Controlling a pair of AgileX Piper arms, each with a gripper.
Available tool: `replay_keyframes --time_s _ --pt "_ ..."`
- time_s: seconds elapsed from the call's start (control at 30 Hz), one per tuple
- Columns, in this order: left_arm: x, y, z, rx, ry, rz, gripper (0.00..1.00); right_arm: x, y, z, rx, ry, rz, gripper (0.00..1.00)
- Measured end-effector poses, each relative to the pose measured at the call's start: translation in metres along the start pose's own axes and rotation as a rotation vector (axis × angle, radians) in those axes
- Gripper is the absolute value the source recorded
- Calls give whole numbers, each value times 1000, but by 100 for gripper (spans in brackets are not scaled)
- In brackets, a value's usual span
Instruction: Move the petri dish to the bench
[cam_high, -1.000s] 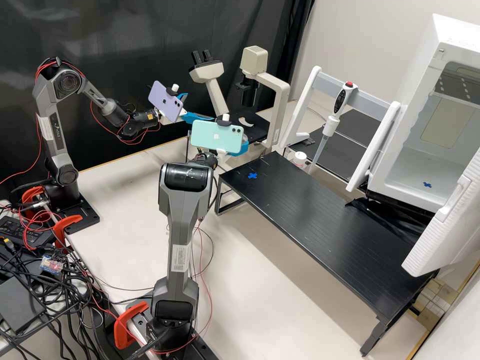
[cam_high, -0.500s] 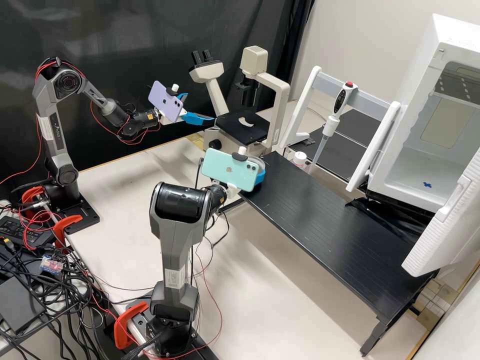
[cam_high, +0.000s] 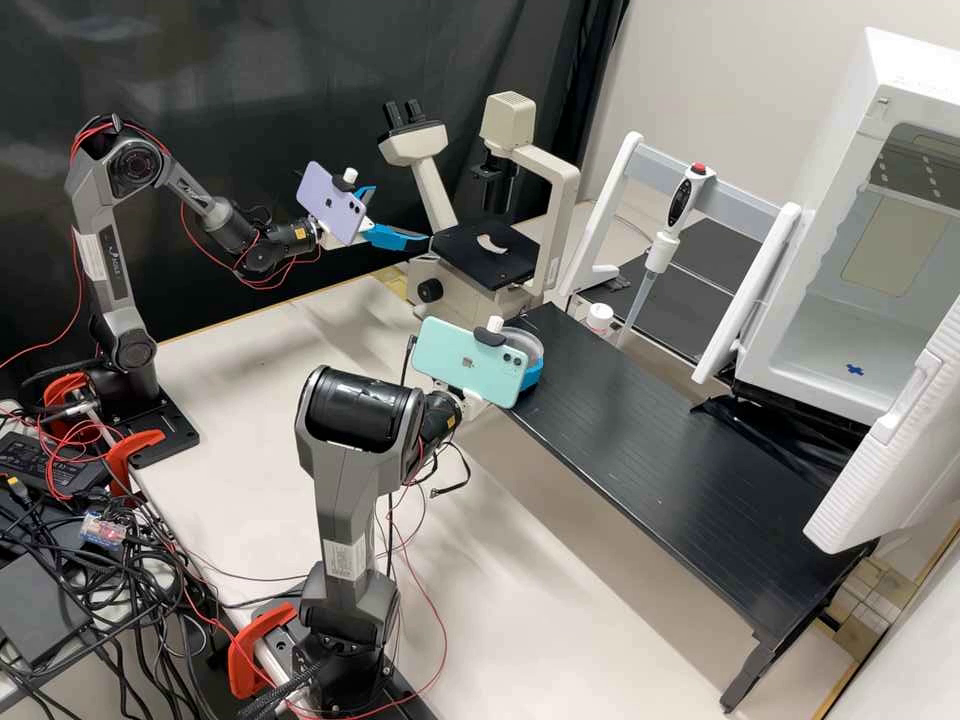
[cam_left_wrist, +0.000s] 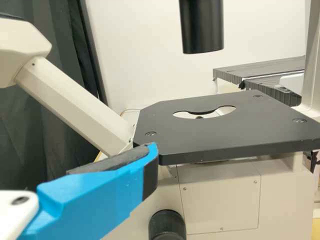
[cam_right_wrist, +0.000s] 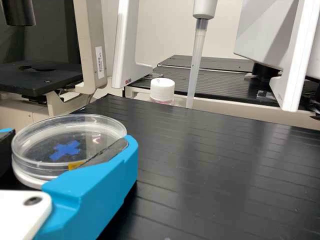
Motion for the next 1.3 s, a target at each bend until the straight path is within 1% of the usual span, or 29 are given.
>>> replay_keyframes --time_s 0.17,0.5,0.63,0.7,0.73,0.77,0.87,0.97,1.03,1.2,1.3 --pt "0 0 0 0 0 0 100 2 -1 0 -9 -1 1 100" --pt "0 0 0 0 0 0 100 2 0 -3 -12 11 6 100" --pt "0 0 0 0 0 0 100 -11 4 -13 -29 57 27 100" --pt "0 0 0 0 0 0 100 -22 6 -18 -35 101 49 100" --pt "0 0 0 0 0 0 100 -27 8 -22 -44 133 75 100" --pt "0 0 0 0 0 0 100 -31 10 -25 -46 149 93 100" --pt "0 0 0 0 0 0 100 -48 13 -33 -50 182 145 100" --pt "0 0 0 0 0 0 100 -65 18 -38 -43 240 191 100" --pt "0 0 0 0 0 0 100 -73 20 -38 -35 264 207 100" --pt "0 0 0 0 0 0 100 -78 18 -34 -43 273 195 100" --pt "0 0 0 0 0 0 100 -78 17 -33 -40 272 190 100"
